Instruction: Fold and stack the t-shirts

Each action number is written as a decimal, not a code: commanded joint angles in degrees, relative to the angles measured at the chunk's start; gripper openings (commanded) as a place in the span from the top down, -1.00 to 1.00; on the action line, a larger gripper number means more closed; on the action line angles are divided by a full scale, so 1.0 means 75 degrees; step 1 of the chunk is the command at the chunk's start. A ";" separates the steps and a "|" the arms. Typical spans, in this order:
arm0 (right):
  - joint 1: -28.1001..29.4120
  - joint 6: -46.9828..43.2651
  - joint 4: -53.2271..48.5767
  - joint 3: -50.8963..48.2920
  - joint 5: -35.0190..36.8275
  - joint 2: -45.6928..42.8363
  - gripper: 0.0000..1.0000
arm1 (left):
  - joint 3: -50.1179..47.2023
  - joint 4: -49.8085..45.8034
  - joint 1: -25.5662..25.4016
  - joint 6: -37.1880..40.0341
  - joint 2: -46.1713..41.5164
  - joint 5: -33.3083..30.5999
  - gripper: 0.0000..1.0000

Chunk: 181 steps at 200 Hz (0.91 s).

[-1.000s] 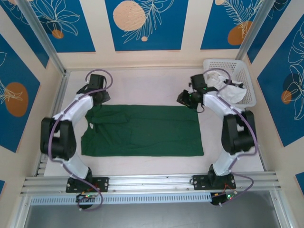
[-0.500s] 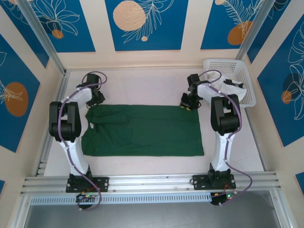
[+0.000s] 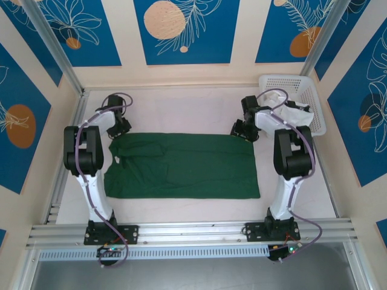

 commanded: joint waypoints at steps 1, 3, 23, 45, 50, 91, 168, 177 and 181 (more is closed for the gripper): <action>0.0645 -0.0222 0.1482 -0.0779 -0.1122 -0.1411 -0.34 | 0.0150 -0.0187 0.0104 0.0037 -0.0705 0.0236 0.20; 0.0731 -0.0251 0.1646 -0.0857 -0.1395 -0.1487 -0.35 | 0.0134 -0.0182 0.0093 0.0035 -0.0779 0.0249 0.18; 0.1372 -0.0261 0.2193 -0.0789 -0.2606 -0.1398 -0.39 | -0.0222 -0.0051 -0.0089 -0.0032 -0.1513 0.0190 -0.02; 0.2331 -0.0274 0.1900 0.0361 -0.3069 -0.0304 -0.28 | -0.1011 0.0318 -0.0442 -0.0244 -0.2337 0.0318 -0.10; 0.2457 -0.0287 0.1793 0.0561 -0.3075 -0.0142 -0.27 | -0.1284 0.0504 -0.0545 -0.0310 -0.2516 0.0454 -0.10; 0.3596 -0.0318 0.0684 0.3049 -0.3052 0.1961 -0.03 | -0.2957 0.1659 -0.1183 -0.0364 -0.3027 0.1336 0.01; 0.4426 -0.0110 -0.0709 0.6056 -0.2613 0.4171 0.07 | -0.2794 0.1801 -0.0959 0.0227 -0.2313 0.0723 0.02; 0.4438 -0.0106 -0.0859 0.6254 -0.2541 0.4297 0.07 | -0.2679 0.1805 -0.0929 0.0229 -0.2193 0.0751 0.01; 0.4432 -0.0096 -0.0915 0.6328 -0.2512 0.4367 0.07 | -0.2632 0.1816 -0.0914 0.0234 -0.2133 0.0790 0.02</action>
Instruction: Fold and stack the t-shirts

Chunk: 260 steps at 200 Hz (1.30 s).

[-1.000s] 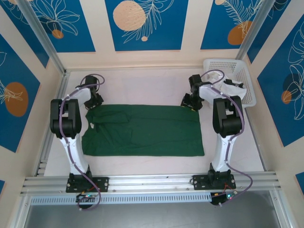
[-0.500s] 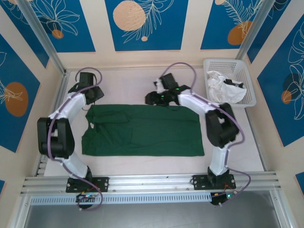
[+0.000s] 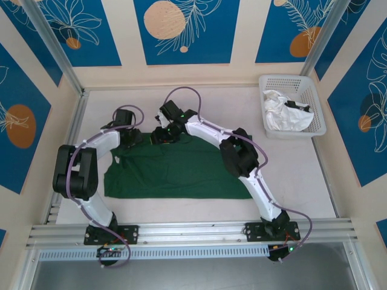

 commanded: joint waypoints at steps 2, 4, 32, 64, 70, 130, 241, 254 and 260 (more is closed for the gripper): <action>0.0044 0.0085 -0.0834 0.0696 0.0223 0.0428 0.07 | 0.0462 0.0230 0.0176 0.0216 0.0360 -0.0038 0.01; 0.0048 0.0090 -0.0846 0.0704 0.0235 0.0436 0.07 | 0.0495 0.0232 0.0185 0.0216 0.0393 -0.0016 0.01; 0.0052 0.0129 -0.0904 0.0836 0.0364 0.0555 0.07 | 0.0824 0.0269 0.0306 0.0290 0.0794 0.0361 0.01; 0.0075 0.0102 -0.1180 0.1304 0.0270 0.0887 0.08 | 0.1121 0.0172 0.0364 0.0286 0.1280 0.0685 0.02; 0.0087 0.0084 -0.1255 0.1394 0.0275 0.0947 0.08 | 0.1134 0.0185 0.0364 0.0260 0.1304 0.0690 0.02; 0.0103 0.0085 -0.1552 0.2005 0.0121 0.1330 0.15 | 0.1201 0.0057 0.0434 0.0251 0.1425 0.0617 0.02; 0.0262 -0.0370 -0.1518 0.2045 -0.0292 0.1189 0.36 | 0.1262 0.0011 0.0514 0.0251 0.1545 0.0648 0.02; 0.0274 -0.0440 -0.1509 0.1991 -0.0288 0.1132 0.40 | 0.1266 0.0015 0.0520 0.0248 0.1551 0.0652 0.02; 0.0275 -0.0483 -0.1476 0.1943 -0.0281 0.1088 0.43 | 0.1260 0.0007 0.0520 0.0246 0.1551 0.0640 0.02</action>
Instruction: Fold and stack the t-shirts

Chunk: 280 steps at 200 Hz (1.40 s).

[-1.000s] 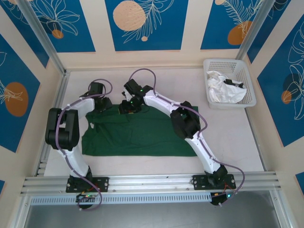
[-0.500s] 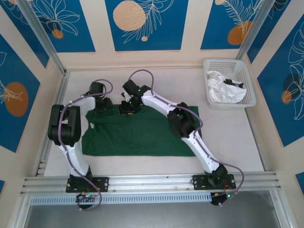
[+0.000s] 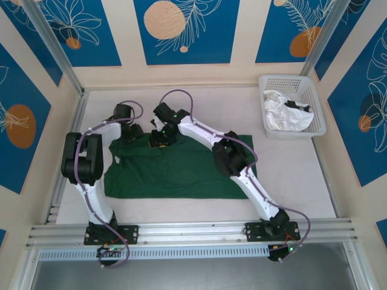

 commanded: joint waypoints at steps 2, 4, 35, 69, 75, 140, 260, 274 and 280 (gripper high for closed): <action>0.0085 -0.0270 -0.0138 0.0080 -0.0266 -0.0167 0.44 | 0.0173 -0.0178 0.0136 0.0078 0.0124 0.0095 0.02; 0.0086 -0.0284 -0.0121 0.0054 -0.0271 -0.0193 0.45 | 0.0173 -0.0177 0.0153 0.0076 0.0125 0.0089 0.02; 0.0151 -0.0546 0.0195 -0.0475 -0.0249 -0.0619 0.55 | 0.0203 -0.0219 0.0183 0.0076 0.0170 0.0060 0.02; 0.0327 -0.1016 0.0612 -0.1462 -0.0256 -0.1278 0.60 | 0.0210 -0.0236 0.0201 0.0073 0.0206 0.0037 0.02; 0.0329 -0.1042 0.0680 -0.1618 -0.0249 -0.1362 0.60 | 0.0219 -0.0257 0.0200 0.0075 0.0207 0.0027 0.02; 0.0346 -0.1382 0.1693 -0.3303 -0.0756 -0.2249 0.67 | 0.0238 -0.0256 0.0244 0.0068 0.0277 0.0058 0.02; 0.0580 -0.2214 0.1734 -0.4584 -0.1038 -0.2527 0.87 | 0.0176 -0.0157 0.0300 0.0044 0.0216 0.0258 -0.02; 0.0597 -0.2293 0.1745 -0.4742 -0.1013 -0.2577 0.81 | 0.0157 -0.0128 0.0311 0.0042 0.0184 0.0283 -0.03; 0.0589 -0.2284 0.1764 -0.4829 -0.0997 -0.2616 0.77 | 0.0132 -0.0107 0.0311 0.0043 0.0167 0.0294 -0.04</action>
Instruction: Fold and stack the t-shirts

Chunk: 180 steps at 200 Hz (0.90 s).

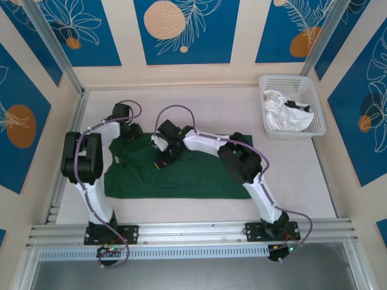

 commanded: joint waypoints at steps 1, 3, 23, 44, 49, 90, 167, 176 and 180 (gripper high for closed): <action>0.0060 -0.0309 -0.0072 -0.0318 -0.0095 -0.0406 0.77 | 0.0027 -0.0063 0.0180 0.0047 0.0073 0.0102 -0.04; 0.0071 -0.0309 -0.0058 -0.0344 -0.0091 -0.0427 0.76 | 0.0028 -0.0054 0.0180 0.0041 0.0071 0.0096 -0.04; 0.0059 -0.0157 0.0270 -0.0740 0.0069 -0.0775 0.40 | 0.0006 -0.0030 0.0180 0.0053 0.0024 0.0127 -0.08; -0.0070 0.0294 0.0606 -0.1065 -0.0051 -0.1219 0.24 | -0.0081 0.0100 0.0192 0.0108 -0.0174 0.0137 -0.13; -0.0137 0.0454 0.0743 -0.1173 -0.0065 -0.1332 0.19 | -0.0135 0.0165 0.0192 0.0116 -0.0276 0.0137 -0.14; -0.1058 0.1870 0.1898 -0.2747 -0.0291 -0.2816 0.08 | -0.1029 0.0722 0.0160 0.0182 -0.1801 -0.0342 -0.23; -0.3234 0.2703 0.0366 -0.3194 0.2309 -0.3358 -0.01 | -0.1284 -0.0049 -0.1183 0.0269 -0.2384 -0.1790 -0.05; -0.3346 0.2598 0.0221 -0.3033 0.2413 -0.3236 -0.03 | -0.1372 -0.0079 -0.1183 0.0159 -0.2284 -0.1931 -0.01; -0.3387 0.2564 0.0135 -0.2946 0.2447 -0.3154 -0.02 | -0.1419 -0.0089 -0.1152 0.0121 -0.2238 -0.1989 0.01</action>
